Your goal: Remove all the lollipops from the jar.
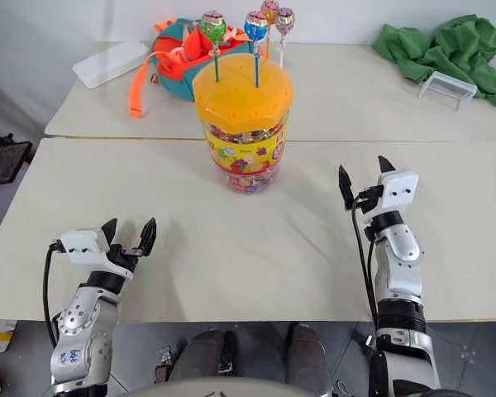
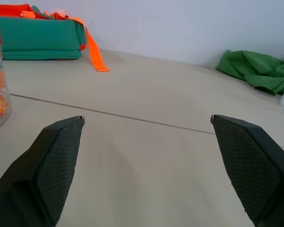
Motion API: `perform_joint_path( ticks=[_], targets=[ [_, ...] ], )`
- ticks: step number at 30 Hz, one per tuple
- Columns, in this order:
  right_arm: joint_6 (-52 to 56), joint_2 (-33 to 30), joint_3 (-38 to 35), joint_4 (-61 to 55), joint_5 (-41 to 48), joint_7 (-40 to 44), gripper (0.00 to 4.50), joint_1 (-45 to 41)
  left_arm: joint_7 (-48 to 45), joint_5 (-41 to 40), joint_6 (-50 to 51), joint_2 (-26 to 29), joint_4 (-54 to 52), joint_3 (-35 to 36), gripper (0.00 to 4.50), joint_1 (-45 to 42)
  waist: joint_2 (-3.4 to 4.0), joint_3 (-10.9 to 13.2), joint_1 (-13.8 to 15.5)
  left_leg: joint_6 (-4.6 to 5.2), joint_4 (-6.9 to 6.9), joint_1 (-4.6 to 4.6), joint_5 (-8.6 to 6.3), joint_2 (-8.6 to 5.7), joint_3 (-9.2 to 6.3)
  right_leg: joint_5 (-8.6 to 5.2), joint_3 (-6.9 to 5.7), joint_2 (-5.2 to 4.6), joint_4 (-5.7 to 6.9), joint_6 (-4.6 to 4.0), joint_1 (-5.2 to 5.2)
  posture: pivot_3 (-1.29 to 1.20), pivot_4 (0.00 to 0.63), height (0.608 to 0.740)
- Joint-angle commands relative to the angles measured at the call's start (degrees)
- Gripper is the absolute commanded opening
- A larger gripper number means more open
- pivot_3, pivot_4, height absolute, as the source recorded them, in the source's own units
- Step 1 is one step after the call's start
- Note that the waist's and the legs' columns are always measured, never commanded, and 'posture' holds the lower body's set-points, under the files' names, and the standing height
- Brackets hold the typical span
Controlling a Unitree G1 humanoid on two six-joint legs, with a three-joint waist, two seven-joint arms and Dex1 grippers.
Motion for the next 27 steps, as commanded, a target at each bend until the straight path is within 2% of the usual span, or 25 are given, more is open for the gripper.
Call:
perform_joint_path(
  ticks=[1,3,4,6,7,9,11,14,19,25,27],
  targets=[
    [-0.6,-2.4,1.0,-2.9,0.9,3.6,4.48,0.7,-3.0,-1.1,-1.9,3.5,0.2,1.5,4.5,-3.2,0.0,0.0,0.0,0.0,0.01,0.0,0.0,-0.01,0.0,0.0,0.0,0.0,0.01,-0.01,0.0,0.0,0.15,0.74],
    [2.3,-3.8,1.1,-8.2,6.2,9.2,4.48,2.7,-7.7,-6.2,-2.5,5.5,0.7,3.1,4.5,-5.2,0.0,0.0,-0.2,0.02,0.0,0.0,-0.01,-0.01,0.03,0.0,0.04,0.0,-0.01,-0.01,-0.02,0.0,0.15,0.74],
    [4.7,-6.4,0.3,-14.4,12.1,15.0,4.48,5.5,-14.5,-12.3,-1.5,8.5,1.3,4.9,4.5,-7.4,0.01,0.0,0.0,0.03,-0.02,0.0,-0.03,0.06,0.04,0.0,0.05,0.0,-0.01,-0.01,-0.03,0.0,0.15,0.74],
    [10.7,-11.0,-1.2,-22.8,19.7,21.1,4.48,9.4,-24.1,-19.8,1.1,14.1,3.9,7.1,4.5,-11.4,0.03,0.0,0.2,0.03,-0.06,-0.12,-0.04,0.17,-0.01,0.0,-0.02,0.01,0.07,-0.01,-0.15,0.0,0.15,0.74],
    [13.6,-12.8,-1.8,-25.0,21.7,21.9,4.48,10.5,-26.8,-21.8,2.4,16.4,5.4,7.6,4.5,-13.0,0.03,0.0,0.0,0.0,-0.05,-0.16,-0.06,0.22,0.0,0.0,-0.04,0.07,0.05,-0.01,-0.17,0.0,0.15,0.74],
    [18.7,-16.5,-5.3,-32.6,29.9,23.1,4.48,12.0,-33.2,-28.2,9.2,22.3,9.7,7.5,4.5,-21.5,0.02,0.0,0.0,0.01,-0.01,-0.15,-0.09,0.07,0.01,0.0,-0.04,0.13,-0.01,-0.01,-0.13,0.0,0.15,0.74],
    [21.7,-17.6,-7.9,-39.2,36.0,21.1,4.48,12.1,-36.0,-33.1,15.0,25.1,12.6,6.6,4.5,-30.0,0.01,0.0,0.0,0.0,0.13,-0.15,-0.08,0.07,0.0,0.01,-0.05,0.16,-0.02,-0.03,-0.07,0.0,0.15,0.74],
    [24.3,-16.7,-9.5,-47.2,40.9,16.4,4.48,12.4,-36.1,-33.1,18.7,24.3,17.5,2.7,4.5,-43.0,-0.06,0.0,0.2,0.0,0.22,-0.06,-0.07,0.06,0.0,0.02,-0.01,0.17,0.01,-0.04,0.04,0.0,0.15,0.74],
    [22.2,-10.9,-5.8,-53.4,36.4,11.2,4.48,13.2,-38.6,-26.9,18.6,19.9,26.7,-5.8,4.5,-57.7,-0.18,-0.1,0.6,-0.03,0.07,-0.04,-0.1,-0.04,0.22,0.06,0.03,0.19,0.01,0.03,-0.03,0.0,0.15,0.74],
    [20.7,-7.5,-3.2,-54.1,32.6,10.1,4.48,14.2,-40.1,-24.3,18.5,16.6,32.0,-7.9,4.5,-63.3,-0.21,0.0,0.2,-0.05,-0.02,-0.11,-0.09,-0.03,0.55,0.06,0.0,0.26,-0.06,0.03,-0.14,0.0,0.15,0.74],
    [20.2,-6.8,-3.1,-54.3,32.0,9.8,4.5,14.6,-40.3,-24.3,18.1,15.5,32.5,-7.5,4.1,-63.9,-0.21,0.0,0.1,-0.05,-0.02,-0.12,-0.09,-0.02,0.54,0.06,0.0,0.26,-0.06,0.03,-0.14,0.0,0.15,0.74]
  ],
)
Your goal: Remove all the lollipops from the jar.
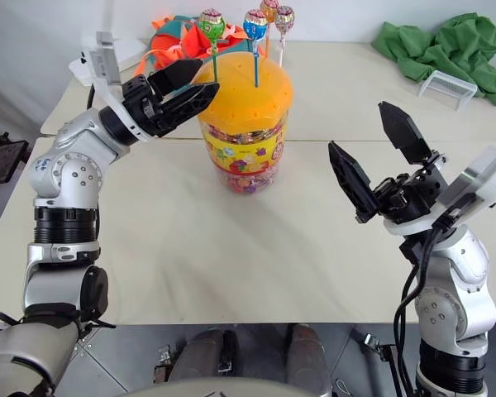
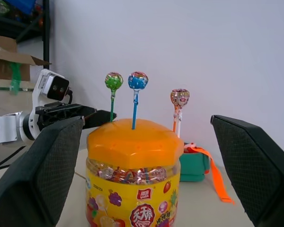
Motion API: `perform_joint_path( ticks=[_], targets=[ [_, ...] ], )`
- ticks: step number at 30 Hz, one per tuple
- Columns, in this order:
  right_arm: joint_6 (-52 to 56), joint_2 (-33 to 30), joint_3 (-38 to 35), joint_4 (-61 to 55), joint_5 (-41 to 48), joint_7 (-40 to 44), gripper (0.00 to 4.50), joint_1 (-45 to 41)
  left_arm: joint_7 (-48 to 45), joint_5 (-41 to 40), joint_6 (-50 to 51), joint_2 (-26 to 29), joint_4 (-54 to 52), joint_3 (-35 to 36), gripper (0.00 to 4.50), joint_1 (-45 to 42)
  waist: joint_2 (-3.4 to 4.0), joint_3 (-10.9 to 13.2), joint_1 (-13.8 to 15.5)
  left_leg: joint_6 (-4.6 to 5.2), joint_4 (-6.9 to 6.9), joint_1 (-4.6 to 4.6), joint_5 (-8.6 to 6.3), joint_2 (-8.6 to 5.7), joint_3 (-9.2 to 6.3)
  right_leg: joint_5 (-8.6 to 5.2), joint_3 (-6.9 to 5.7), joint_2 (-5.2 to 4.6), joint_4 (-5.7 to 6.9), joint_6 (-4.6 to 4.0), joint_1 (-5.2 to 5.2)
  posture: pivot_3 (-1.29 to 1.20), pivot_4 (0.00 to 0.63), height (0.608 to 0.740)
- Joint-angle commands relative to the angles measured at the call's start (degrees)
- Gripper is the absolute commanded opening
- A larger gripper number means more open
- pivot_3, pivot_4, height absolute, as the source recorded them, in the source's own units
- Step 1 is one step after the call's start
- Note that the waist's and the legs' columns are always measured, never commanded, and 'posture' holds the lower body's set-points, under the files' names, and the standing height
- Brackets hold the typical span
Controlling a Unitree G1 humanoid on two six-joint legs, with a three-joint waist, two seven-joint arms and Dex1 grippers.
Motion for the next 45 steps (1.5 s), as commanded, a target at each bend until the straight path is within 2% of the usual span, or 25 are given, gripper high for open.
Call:
perform_joint_path(
  ticks=[1,9,13,14,16,19,23,27,28,31,33,34,36,38,41,45],
  targets=[
    [-2.0,1.0,0.1,-2.8,-0.8,-0.6,4.5,0.7,-1.2,-0.3,-0.6,-1.4,0.0,1.0,3.91,-2.4,-0.01,0.0,0.0,0.0,0.02,-0.01,0.0,0.0,0.0,0.0,0.0,0.0,0.0,0.0,0.0,0.0,0.15,0.74],
    [-3.3,1.7,0.4,-3.1,-1.5,-0.2,4.5,2.4,-1.3,1.6,-2.3,-3.9,2.3,1.2,1.43,-4.4,-0.04,0.0,0.2,0.01,0.26,-0.05,0.01,0.0,-0.01,0.0,0.04,-0.01,0.02,0.0,0.06,0.0,0.15,0.74],
    [-3.7,1.7,0.6,-3.1,-1.7,0.1,4.5,2.6,0.7,3.5,-6.9,-6.0,4.7,2.6,0.15,-5.6,-0.05,0.0,0.5,0.01,0.26,-0.05,0.01,0.0,-0.01,0.0,0.04,-0.01,0.02,0.0,0.05,0.0,0.15,0.74],
    [-3.8,1.6,0.6,-3.0,-1.6,0.2,4.5,2.5,0.5,3.1,-7.0,-6.3,4.5,2.9,0.07,-5.6,-0.05,0.0,0.6,0.01,0.26,-0.05,0.01,0.0,-0.02,0.0,0.03,0.0,0.03,0.0,0.05,0.0,0.15,0.74],
    [-3.7,1.6,0.9,-3.1,-1.0,0.6,4.5,2.2,-0.2,0.9,-6.1,-6.8,3.4,4.3,0.07,-5.3,-0.05,0.0,0.6,0.01,0.26,-0.06,0.01,0.0,-0.01,0.0,0.04,0.0,0.02,0.0,0.05,0.0,0.15,0.74],
    [-2.9,-0.1,2.6,-3.2,0.5,4.2,4.5,0.9,3.5,-7.8,-2.0,-7.5,1.9,12.3,0.07,-4.9,-0.06,0.0,0.4,0.01,0.27,-0.07,0.01,0.01,-0.02,0.0,0.03,0.0,0.02,0.0,0.04,0.0,0.15,0.74],
    [-0.8,-4.5,5.6,-2.1,1.8,12.1,4.5,-1.7,10.6,-11.8,2.4,-3.5,-0.3,19.7,0.07,-1.2,-0.08,0.0,-0.4,0.01,0.27,-0.06,0.01,0.06,-0.36,0.0,0.03,0.0,0.08,0.0,0.04,0.0,0.15,0.74],
    [3.0,-10.8,8.9,2.1,3.6,23.7,4.5,-4.6,17.3,-9.0,16.0,9.0,-7.8,21.0,0.07,15.2,-0.07,0.0,-1.7,0.01,0.0,0.27,0.0,0.07,-0.39,0.0,0.15,0.0,0.2,0.0,0.06,0.0,0.15,0.74],
    [3.5,-11.7,9.2,2.9,3.8,25.4,4.5,-4.9,18.6,-9.4,18.4,10.7,-9.3,21.3,0.07,17.9,-0.1,0.1,-1.7,0.01,-0.1,0.32,0.0,0.05,-0.4,0.0,0.16,-0.02,0.2,0.0,0.08,0.0,0.15,0.74],
    [2.8,-13.9,10.4,9.2,0.8,31.5,4.5,-6.1,18.4,-7.0,24.3,17.3,-18.2,20.0,0.07,34.5,-0.74,0.4,-1.6,0.01,-0.05,0.25,0.0,0.1,-0.47,0.0,0.11,-0.02,0.19,0.0,0.07,0.0,0.15,0.74],
    [2.0,-14.6,10.4,13.3,-1.4,33.6,4.5,-6.5,19.3,-6.2,26.4,18.6,-22.1,20.0,0.07,42.2,-0.83,0.4,-1.1,0.02,-0.02,0.2,-0.06,0.09,-0.49,0.0,0.13,-0.09,0.15,0.0,0.07,0.0,0.15,0.74],
    [1.4,-15.0,10.2,14.8,-3.0,33.8,4.5,-6.4,21.7,-6.8,28.1,17.5,-22.6,21.6,0.07,44.7,-0.85,0.4,-0.5,0.04,0.03,0.2,-0.09,0.14,-0.5,0.0,0.14,-0.15,0.14,0.0,0.09,0.0,0.15,0.74],
    [0.8,-14.9,9.6,16.4,-4.5,34.0,4.5,-6.4,24.7,-6.9,29.7,16.1,-22.8,23.3,0.07,47.2,-0.85,0.4,0.5,0.04,0.11,0.12,-0.11,0.28,-0.51,0.0,0.14,-0.18,0.02,0.0,0.1,0.0,0.15,0.74],
    [0.5,-14.7,8.9,16.9,-5.5,33.4,4.5,-6.1,23.5,-3.2,27.9,17.7,-23.4,21.3,0.07,50.9,-0.85,0.4,0.8,0.0,0.17,0.12,-0.09,0.35,-0.5,-0.01,0.14,-0.16,0.04,-0.02,0.1,0.0,0.15,0.74],
    [0.8,-13.9,7.6,16.9,-5.4,32.0,4.5,-5.4,20.9,0.5,24.6,19.8,-23.3,18.7,0.62,54.1,-0.76,0.3,0.7,-0.1,0.06,0.26,-0.1,0.4,-0.34,-0.03,0.17,-0.11,0.08,-0.14,0.08,0.0,0.15,0.74],
    [1.3,-11.9,5.7,15.2,-3.8,29.0,4.5,-4.0,12.5,0.7,16.5,21.4,-22.7,18.6,1.73,51.8,-0.66,0.3,0.6,-0.32,0.0,0.39,-0.15,0.39,-0.19,-0.22,0.12,-0.01,0.13,-0.47,0.0,0.0,0.15,0.74]
  ],
)
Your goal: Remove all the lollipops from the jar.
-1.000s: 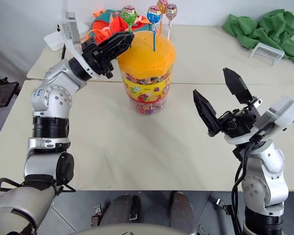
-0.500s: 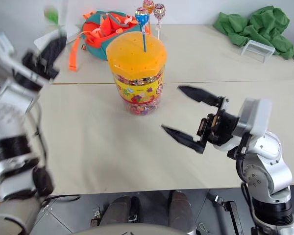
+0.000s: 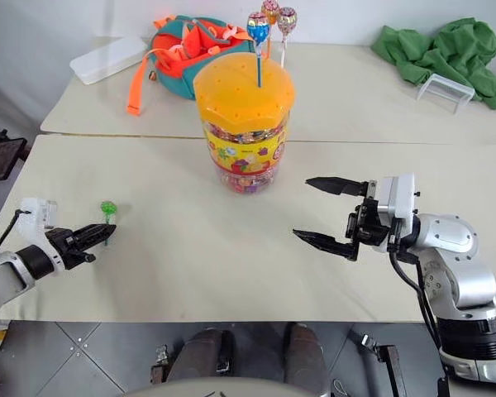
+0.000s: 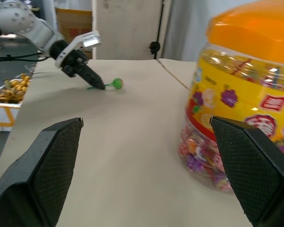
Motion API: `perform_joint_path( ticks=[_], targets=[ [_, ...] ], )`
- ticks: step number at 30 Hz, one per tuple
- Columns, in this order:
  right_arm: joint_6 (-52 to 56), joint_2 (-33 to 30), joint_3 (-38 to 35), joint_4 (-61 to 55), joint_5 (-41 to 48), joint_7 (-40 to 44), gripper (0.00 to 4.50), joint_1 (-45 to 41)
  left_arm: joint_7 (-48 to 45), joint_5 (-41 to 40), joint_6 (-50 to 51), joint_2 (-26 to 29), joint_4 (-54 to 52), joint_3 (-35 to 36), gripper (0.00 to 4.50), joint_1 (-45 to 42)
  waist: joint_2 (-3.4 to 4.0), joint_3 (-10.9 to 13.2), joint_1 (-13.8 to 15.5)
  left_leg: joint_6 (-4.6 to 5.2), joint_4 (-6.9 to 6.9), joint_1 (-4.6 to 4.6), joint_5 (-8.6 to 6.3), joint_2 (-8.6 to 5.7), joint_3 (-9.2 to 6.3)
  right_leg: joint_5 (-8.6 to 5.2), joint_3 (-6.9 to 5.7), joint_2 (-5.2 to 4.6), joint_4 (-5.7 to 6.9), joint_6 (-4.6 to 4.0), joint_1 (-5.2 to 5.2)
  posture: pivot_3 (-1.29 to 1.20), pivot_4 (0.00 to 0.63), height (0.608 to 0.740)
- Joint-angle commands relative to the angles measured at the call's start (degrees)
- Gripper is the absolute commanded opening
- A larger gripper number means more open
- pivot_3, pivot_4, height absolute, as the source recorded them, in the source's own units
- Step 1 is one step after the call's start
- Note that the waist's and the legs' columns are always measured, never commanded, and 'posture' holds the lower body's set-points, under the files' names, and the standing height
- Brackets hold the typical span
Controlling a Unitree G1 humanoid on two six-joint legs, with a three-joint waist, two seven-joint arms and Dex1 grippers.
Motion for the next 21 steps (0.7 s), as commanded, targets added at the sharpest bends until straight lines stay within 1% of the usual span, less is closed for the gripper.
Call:
perform_joint_path(
  ticks=[1,2,3,4,6,7,8,9,10,11,13,18,21],
  targets=[
    [0.5,2.6,-2.7,-3.7,3.0,-4.5,4.5,-0.6,-9.2,0.3,-7.5,1.6,2.9,1.6,2.02,-1.7,0.0,0.0,0.0,-0.06,-0.01,-0.02,0.01,0.04,0.01,-0.03,-0.03,0.04,0.03,-0.06,-0.06,0.0,0.15,0.74],
    [1.1,3.5,-2.7,-4.4,3.8,-6.0,4.5,-1.4,-11.6,-0.3,-8.7,2.0,4.2,2.5,2.33,-2.4,0.0,0.0,-0.1,-0.1,0.0,-0.04,0.02,0.12,0.02,-0.06,-0.05,0.08,0.1,-0.1,-0.1,0.0,0.15,0.74],
    [2.5,4.6,-2.6,-5.1,5.2,-8.3,4.5,-3.1,-15.1,-2.5,-9.2,2.1,4.3,3.9,2.64,-2.9,0.0,0.0,-0.3,-0.13,0.01,-0.05,0.03,0.15,0.04,-0.09,-0.07,0.12,0.17,-0.16,-0.15,0.0,0.15,0.74],
    [5.1,5.7,-1.8,-5.5,5.6,-12.0,4.5,-6.5,-19.1,-4.4,-11.2,2.1,3.9,5.6,2.94,-3.6,0.0,0.0,-0.8,-0.16,0.01,-0.08,0.02,0.2,0.1,-0.1,-0.07,0.14,0.3,-0.19,-0.21,0.0,0.15,0.74],
    [11.9,7.0,1.2,-4.8,4.3,-20.0,4.5,-15.1,-24.1,-8.7,-13.6,1.3,3.7,9.1,2.94,-6.6,0.02,0.0,-1.3,-0.17,0.05,-0.07,0.02,0.39,0.26,-0.1,-0.06,0.09,0.51,-0.2,-0.36,0.0,0.15,0.74],
    [14.1,7.3,2.1,-4.4,3.6,-22.2,4.5,-17.7,-25.3,-9.6,-14.6,0.9,3.8,9.9,2.94,-7.7,0.02,0.0,-1.5,-0.17,0.06,-0.1,0.02,0.44,0.38,-0.1,-0.05,0.05,0.57,-0.22,-0.5,0.0,0.15,0.74],
    [16.3,7.6,2.8,-3.6,3.1,-24.1,4.5,-20.2,-24.6,-12.3,-11.8,0.8,3.5,10.4,3.13,-8.8,0.01,0.0,-1.6,-0.18,0.1,-0.2,0.03,0.45,0.46,-0.09,-0.03,0.04,0.69,-0.26,-0.69,0.0,0.15,0.74],
    [17.5,8.7,3.8,-1.9,2.4,-25.9,4.5,-23.7,-23.9,-12.3,-13.5,-0.5,2.6,10.0,3.3,-10.4,0.01,0.0,-1.6,-0.2,0.1,-0.24,0.04,0.44,0.45,-0.08,-0.05,0.05,0.8,-0.27,-0.79,0.0,0.15,0.74],
    [18.4,10.1,4.7,0.1,1.4,-28.0,4.5,-27.3,-22.6,-14.1,-13.7,-2.1,1.5,10.0,3.49,-12.3,0.01,0.0,-1.6,-0.23,0.09,-0.18,0.02,0.44,0.41,-0.08,-0.09,0.07,0.92,-0.27,-0.79,0.0,0.15,0.74],
    [19.0,11.3,5.5,1.7,0.5,-29.2,4.5,-29.8,-21.5,-15.8,-13.4,-3.4,0.3,10.1,3.82,-13.6,0.01,0.0,-1.6,-0.24,0.06,-0.17,0.02,0.38,0.42,-0.08,-0.09,0.07,0.94,-0.27,-0.82,0.0,0.15,0.74],
    [19.7,12.6,6.5,3.6,-0.9,-29.8,4.5,-32.3,-20.3,-16.6,-14.7,-5.7,-1.7,10.2,4.44,-14.8,0.0,0.0,-1.6,-0.22,0.05,-0.31,0.01,0.33,0.46,-0.07,-0.12,0.08,0.92,-0.25,-0.92,0.0,0.15,0.74],
    [20.9,16.4,9.5,6.9,-3.2,-29.9,4.5,-37.9,-17.5,-22.4,-12.4,-9.3,-3.8,9.9,4.47,-15.7,-0.06,0.0,-2.1,-0.13,0.06,-0.44,-0.09,0.31,0.86,-0.06,-0.27,0.09,0.88,-0.22,-0.97,0.0,0.15,0.74],
    [20.2,18.5,10.0,9.2,-5.0,-30.2,3.94,-40.1,-16.2,-24.8,-11.8,-10.1,-3.9,10.1,4.5,-15.8,-0.06,0.0,-2.5,-0.14,0.13,-0.46,-0.08,0.34,0.87,-0.05,-0.29,0.11,0.87,-0.22,-0.97,0.0,0.15,0.74]
  ],
)
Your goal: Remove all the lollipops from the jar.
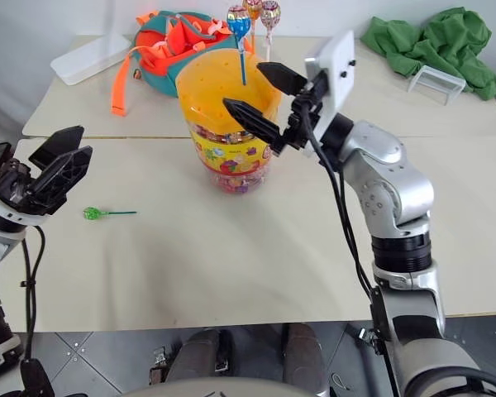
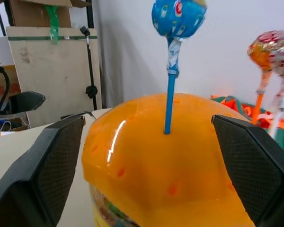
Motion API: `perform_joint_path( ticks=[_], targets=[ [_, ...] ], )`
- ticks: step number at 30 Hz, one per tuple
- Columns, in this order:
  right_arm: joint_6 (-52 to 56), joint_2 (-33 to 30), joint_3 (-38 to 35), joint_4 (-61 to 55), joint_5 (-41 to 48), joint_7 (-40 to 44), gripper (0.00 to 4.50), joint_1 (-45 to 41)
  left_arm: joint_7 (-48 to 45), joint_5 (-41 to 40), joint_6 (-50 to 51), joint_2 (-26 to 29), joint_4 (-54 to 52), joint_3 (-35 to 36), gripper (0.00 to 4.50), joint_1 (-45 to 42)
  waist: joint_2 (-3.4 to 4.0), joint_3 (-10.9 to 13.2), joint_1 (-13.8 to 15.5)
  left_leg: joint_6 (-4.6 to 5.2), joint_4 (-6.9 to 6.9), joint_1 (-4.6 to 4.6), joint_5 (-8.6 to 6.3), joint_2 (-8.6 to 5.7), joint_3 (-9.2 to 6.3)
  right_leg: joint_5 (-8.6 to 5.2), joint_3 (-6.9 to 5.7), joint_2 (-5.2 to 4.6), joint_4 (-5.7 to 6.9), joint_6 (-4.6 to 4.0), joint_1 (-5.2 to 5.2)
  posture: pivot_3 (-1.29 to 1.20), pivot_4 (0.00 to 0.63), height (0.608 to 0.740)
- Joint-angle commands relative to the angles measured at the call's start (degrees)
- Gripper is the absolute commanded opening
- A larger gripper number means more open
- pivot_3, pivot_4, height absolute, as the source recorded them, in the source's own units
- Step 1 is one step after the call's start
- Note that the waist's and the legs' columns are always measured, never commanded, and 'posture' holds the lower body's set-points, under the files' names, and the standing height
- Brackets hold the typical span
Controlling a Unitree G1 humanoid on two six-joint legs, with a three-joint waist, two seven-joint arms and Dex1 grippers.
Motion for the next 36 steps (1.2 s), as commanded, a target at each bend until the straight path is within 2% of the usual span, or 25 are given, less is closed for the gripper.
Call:
perform_joint_path(
  ticks=[1,8,12,16,19,24,25,27,33,36],
  targets=[
    [-1.2,1.5,-0.8,0.6,-1.5,-0.4,3.58,-2.9,1.2,-3.8,0.0,-0.4,-2.2,1.0,4.5,-0.6,0.0,0.0,-0.1,-0.01,0.08,0.0,0.0,0.02,0.0,0.0,0.0,0.02,0.01,0.0,0.0,0.0,0.15,0.74],
    [-2.2,4.0,-1.7,2.2,-2.5,0.0,1.34,-4.2,1.1,-5.3,0.2,-0.6,-2.7,-0.2,4.5,0.1,0.0,0.0,-0.1,-0.01,0.26,0.0,0.0,0.09,0.1,0.0,0.09,0.06,0.06,0.0,0.01,0.0,0.15,0.74],
    [-4.6,5.2,-4.7,3.7,-1.5,-0.3,0.03,-4.9,-2.1,-4.8,-4.0,-2.4,-2.9,-0.6,4.5,-1.2,0.0,0.0,-0.2,-0.02,0.2,0.0,-0.02,0.08,0.11,0.0,0.08,0.06,0.05,0.0,0.0,0.0,0.15,0.74],
    [-10.6,5.7,-11.1,5.1,2.5,2.8,0.03,-5.3,-4.1,-4.7,-3.0,-1.5,-1.5,-3.1,4.5,-2.8,0.0,0.0,-0.1,-0.02,0.22,-0.04,-0.02,0.1,0.1,0.0,0.08,0.12,0.04,0.0,-0.03,0.0,0.15,0.74],
    [-7.4,0.3,-15.2,4.5,5.3,5.2,0.03,-3.5,-7.7,-0.9,-4.8,-0.1,-1.4,-5.5,4.5,-2.6,0.0,0.0,0.2,-0.01,0.27,-0.06,-0.02,0.07,0.08,0.01,0.08,0.12,0.03,0.01,0.0,0.0,0.15,0.74],
    [8.0,-26.9,-10.9,5.0,-1.7,16.0,0.03,9.8,-16.2,10.9,-12.7,4.6,-0.8,-11.4,4.5,0.4,0.01,0.0,1.1,0.12,0.44,-0.43,-0.11,0.04,-0.03,0.03,-0.02,0.12,-0.23,0.05,-0.1,0.0,0.15,0.74],
    [7.9,-31.6,-9.7,6.0,-4.5,17.0,0.03,13.9,-17.6,12.7,-14.6,5.0,-0.6,-12.1,4.5,1.0,0.01,0.0,1.4,0.15,0.42,-0.44,-0.15,0.04,-0.03,0.03,-0.07,0.13,-0.27,0.05,-0.1,0.0,0.15,0.74],
    [3.2,-36.5,-8.2,8.6,-10.4,17.4,0.03,20.3,-19.0,14.0,-16.9,4.8,-0.2,-12.3,4.5,1.7,0.01,0.0,1.5,0.16,0.41,-0.45,-0.22,0.06,0.12,0.03,-0.1,0.13,-0.38,0.05,-0.13,0.0,0.15,0.74],
    [-5.2,-40.1,-3.3,17.0,-22.5,16.8,0.03,29.8,-21.6,16.6,-19.5,5.2,0.7,-14.0,4.5,2.2,0.06,0.0,0.1,0.15,0.71,-0.38,-0.16,0.14,0.43,0.03,0.0,0.12,-0.33,0.03,-0.12,0.0,0.15,0.74],
    [-0.5,-39.1,-3.8,16.8,-20.0,20.0,0.03,30.0,-21.3,16.9,-19.7,4.9,0.5,-14.2,4.5,2.2,0.07,0.0,0.0,0.15,0.76,-0.36,-0.14,0.15,0.42,0.04,0.06,0.11,-0.31,0.01,-0.09,0.0,0.15,0.74]
  ],
)
